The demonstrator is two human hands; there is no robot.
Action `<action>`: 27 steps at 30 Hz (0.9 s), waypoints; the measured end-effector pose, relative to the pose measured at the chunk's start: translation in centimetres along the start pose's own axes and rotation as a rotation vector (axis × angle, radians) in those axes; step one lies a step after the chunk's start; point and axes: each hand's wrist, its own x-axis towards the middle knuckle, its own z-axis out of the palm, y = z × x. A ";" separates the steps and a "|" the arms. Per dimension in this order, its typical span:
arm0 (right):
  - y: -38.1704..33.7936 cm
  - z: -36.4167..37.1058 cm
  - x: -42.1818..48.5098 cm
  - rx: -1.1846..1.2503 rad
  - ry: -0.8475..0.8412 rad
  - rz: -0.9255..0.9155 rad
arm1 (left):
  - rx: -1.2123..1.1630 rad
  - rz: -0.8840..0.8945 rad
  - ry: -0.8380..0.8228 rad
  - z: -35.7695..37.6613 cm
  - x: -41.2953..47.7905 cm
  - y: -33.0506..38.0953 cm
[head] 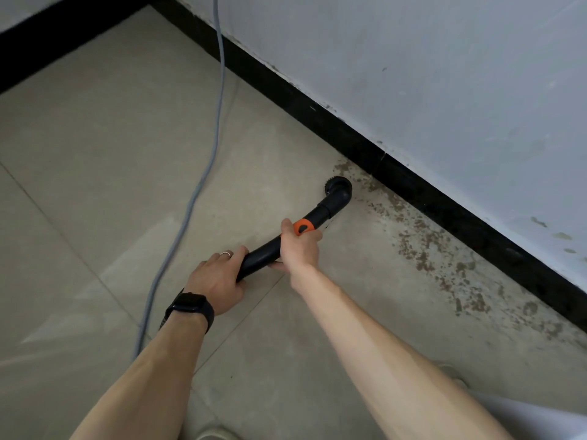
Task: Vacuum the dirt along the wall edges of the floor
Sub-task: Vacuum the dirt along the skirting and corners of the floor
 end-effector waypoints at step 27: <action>-2.4 -1.6 1.8 0.055 -0.019 -0.062 | 0.046 -0.006 0.031 0.2 2.9 1.8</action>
